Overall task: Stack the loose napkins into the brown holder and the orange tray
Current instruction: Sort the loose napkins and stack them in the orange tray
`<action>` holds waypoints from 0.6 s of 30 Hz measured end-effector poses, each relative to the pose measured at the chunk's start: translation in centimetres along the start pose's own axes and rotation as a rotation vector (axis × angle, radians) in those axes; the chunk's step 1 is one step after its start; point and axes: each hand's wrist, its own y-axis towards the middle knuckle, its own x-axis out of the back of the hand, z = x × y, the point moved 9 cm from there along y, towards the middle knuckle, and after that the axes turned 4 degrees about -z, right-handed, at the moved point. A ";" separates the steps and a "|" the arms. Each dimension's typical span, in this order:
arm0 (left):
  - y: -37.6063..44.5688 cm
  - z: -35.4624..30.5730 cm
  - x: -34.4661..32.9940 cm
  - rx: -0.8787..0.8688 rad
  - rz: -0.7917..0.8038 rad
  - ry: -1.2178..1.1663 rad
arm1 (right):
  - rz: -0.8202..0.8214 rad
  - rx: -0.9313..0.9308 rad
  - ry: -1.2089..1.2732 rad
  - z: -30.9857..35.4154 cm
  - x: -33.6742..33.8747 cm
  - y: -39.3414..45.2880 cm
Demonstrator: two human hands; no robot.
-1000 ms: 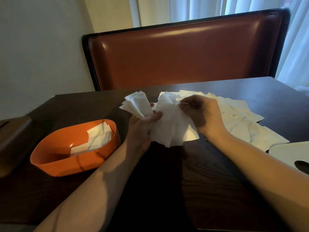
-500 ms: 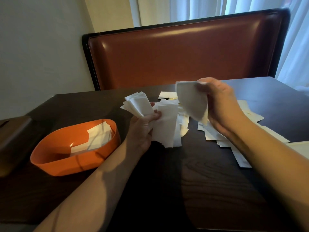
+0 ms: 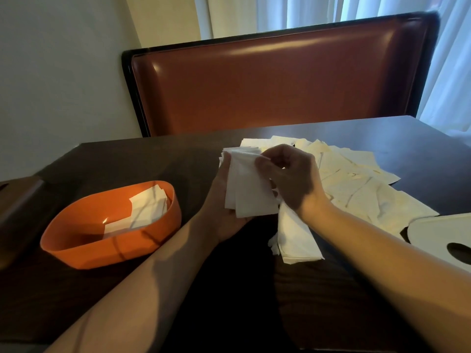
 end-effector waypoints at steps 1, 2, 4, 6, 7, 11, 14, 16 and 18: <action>0.4 0.2 -0.3 0.009 0.062 -0.053 | -0.015 0.008 -0.014 -0.1 0.1 0.1; 0.5 0.4 -0.9 0.029 0.136 -0.097 | -0.026 0.010 -0.029 -0.1 0.1 0.2; 0.5 0.5 -1.0 0.044 0.177 -0.115 | -0.033 0.032 -0.052 0.1 0.3 0.5; 0.7 0.9 -1.1 0.056 0.200 -0.064 | -0.027 0.051 -0.067 0.1 0.5 0.7; 0.8 1.1 -0.9 0.065 0.199 -0.055 | -0.025 0.060 -0.075 0.2 0.6 0.8; 0.6 1.4 -0.7 0.109 0.185 -0.019 | -0.045 0.075 -0.081 0.0 1.0 1.1; 0.6 1.6 -0.8 0.135 0.189 -0.021 | -0.033 0.074 -0.078 -0.2 1.0 1.3; 0.6 1.6 -0.5 0.147 0.163 -0.026 | -0.018 0.077 -0.085 -0.3 0.9 1.3; 0.9 1.5 -0.3 0.138 0.149 -0.037 | -0.012 0.086 -0.100 -0.2 1.0 1.4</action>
